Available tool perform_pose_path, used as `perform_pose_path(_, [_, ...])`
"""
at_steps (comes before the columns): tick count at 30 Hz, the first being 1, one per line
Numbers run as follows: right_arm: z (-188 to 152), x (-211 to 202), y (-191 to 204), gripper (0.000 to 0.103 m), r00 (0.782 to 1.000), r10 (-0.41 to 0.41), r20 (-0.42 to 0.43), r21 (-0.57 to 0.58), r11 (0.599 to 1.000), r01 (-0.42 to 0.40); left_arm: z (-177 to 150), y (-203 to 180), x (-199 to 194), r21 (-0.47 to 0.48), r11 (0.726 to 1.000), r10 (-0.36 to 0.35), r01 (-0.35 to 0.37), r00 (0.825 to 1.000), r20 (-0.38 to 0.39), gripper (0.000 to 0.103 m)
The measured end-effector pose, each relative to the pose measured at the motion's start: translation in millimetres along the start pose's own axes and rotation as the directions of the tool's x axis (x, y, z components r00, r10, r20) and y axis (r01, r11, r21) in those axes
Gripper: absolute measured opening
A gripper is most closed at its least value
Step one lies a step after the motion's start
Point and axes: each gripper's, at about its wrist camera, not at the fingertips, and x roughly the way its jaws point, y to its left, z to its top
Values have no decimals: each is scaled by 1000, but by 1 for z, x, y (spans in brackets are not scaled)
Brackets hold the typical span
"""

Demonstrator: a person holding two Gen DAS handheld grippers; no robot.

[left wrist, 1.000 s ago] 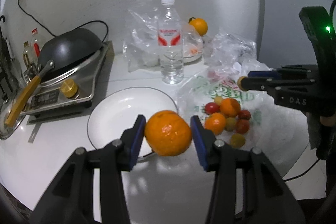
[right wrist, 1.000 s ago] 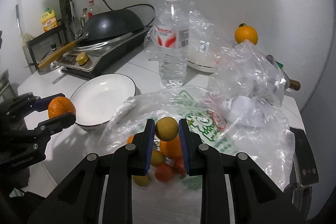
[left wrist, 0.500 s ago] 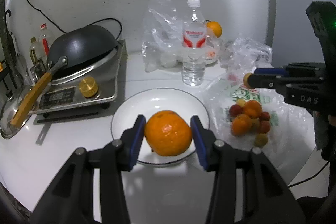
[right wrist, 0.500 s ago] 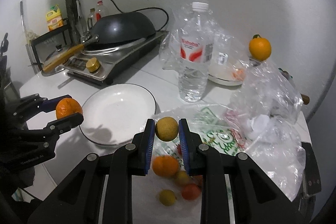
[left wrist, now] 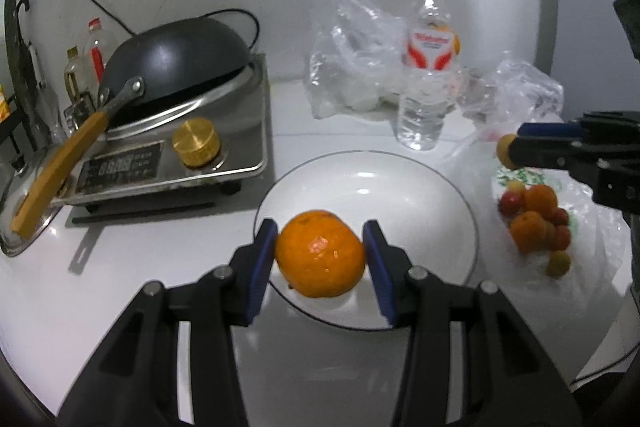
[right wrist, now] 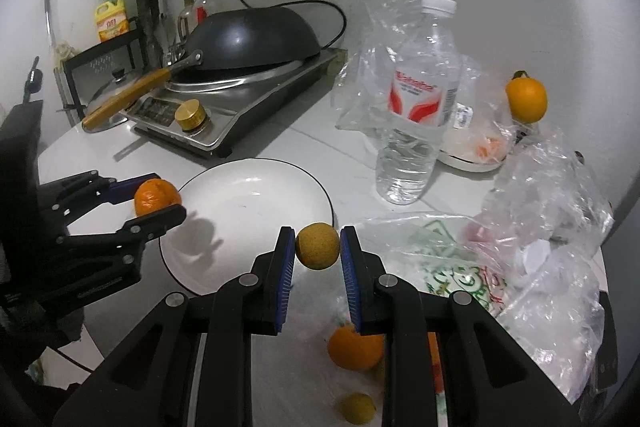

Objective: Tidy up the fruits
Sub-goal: 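Carry the orange into the white plate and open the left gripper while the right carries its fruit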

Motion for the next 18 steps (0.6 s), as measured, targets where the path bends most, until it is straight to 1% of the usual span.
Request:
perform_pose_path(5, [5,15,7,25,1000,10,-18,-8,1000,-10,0,5,17,4,1000,2,-2,1000,-19,45])
perform_pose_path(12, [11,34,14,25,999,31,-35,-4,1000,-31,1,13,34,-30,999,-35,33,998,-48,45])
perform_pose_path(14, [14,40,17,25,998,40,-44,-17,999,-40,1,15,39,-48,998,-55,52,996,-64,46])
perform_pose_path(16, [18,44,22,25,998,44,-52,-33,998,-46,3,20,38,-76,994,-83,79,995,-55,46])
perform_pose_path(18, [20,49,24,25,997,50,-61,-42,998,-52,5,20,35,-75,993,-91,88,995,-42,49])
